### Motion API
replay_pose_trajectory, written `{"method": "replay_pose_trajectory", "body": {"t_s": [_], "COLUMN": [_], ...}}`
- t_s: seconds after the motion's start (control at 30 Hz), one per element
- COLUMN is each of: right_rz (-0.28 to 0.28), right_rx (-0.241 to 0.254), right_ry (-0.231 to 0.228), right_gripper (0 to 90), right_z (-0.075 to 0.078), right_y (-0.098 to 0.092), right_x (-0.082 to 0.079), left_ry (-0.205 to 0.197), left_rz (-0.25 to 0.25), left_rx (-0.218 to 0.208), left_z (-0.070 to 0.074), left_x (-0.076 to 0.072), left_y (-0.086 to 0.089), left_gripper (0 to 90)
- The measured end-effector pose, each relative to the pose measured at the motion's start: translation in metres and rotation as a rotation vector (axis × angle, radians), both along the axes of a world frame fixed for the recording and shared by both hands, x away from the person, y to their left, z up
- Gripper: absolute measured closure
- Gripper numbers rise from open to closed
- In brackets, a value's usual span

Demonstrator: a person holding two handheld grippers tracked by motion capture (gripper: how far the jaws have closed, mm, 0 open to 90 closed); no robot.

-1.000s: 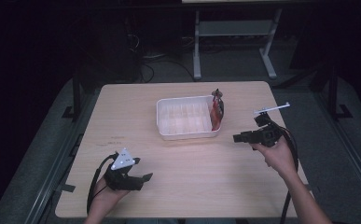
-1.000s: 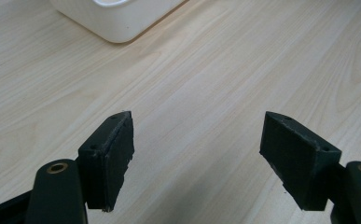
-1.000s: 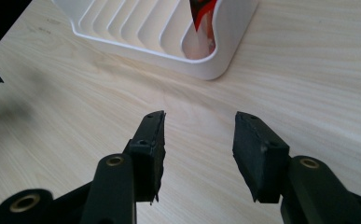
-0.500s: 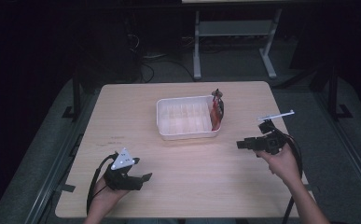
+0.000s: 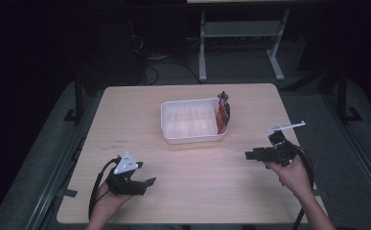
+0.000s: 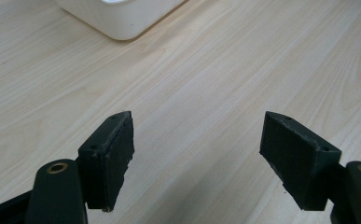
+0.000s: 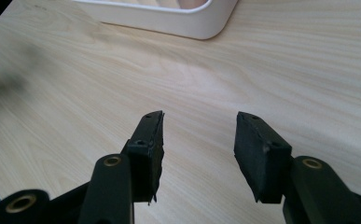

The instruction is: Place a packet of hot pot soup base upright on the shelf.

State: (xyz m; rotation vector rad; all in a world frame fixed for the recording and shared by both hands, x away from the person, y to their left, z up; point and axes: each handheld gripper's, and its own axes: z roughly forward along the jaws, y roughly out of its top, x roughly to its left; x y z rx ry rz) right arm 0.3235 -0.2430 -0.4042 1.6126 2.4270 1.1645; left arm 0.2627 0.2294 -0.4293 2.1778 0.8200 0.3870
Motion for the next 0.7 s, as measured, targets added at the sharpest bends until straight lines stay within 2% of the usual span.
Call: {"method": "replay_pose_trajectory", "body": {"t_s": [0.7], "right_rz": [-0.005], "right_rx": [0.015], "right_ry": [0.009], "right_gripper": [50.3], "right_z": [-0.022], "right_y": [-0.011], "right_x": [-0.025], "left_ry": [0.003], "left_rz": [-0.001], "left_rx": [0.001], "left_z": [-0.001], "left_x": [0.000], "left_y": [0.000], "left_gripper": [25.6]}}
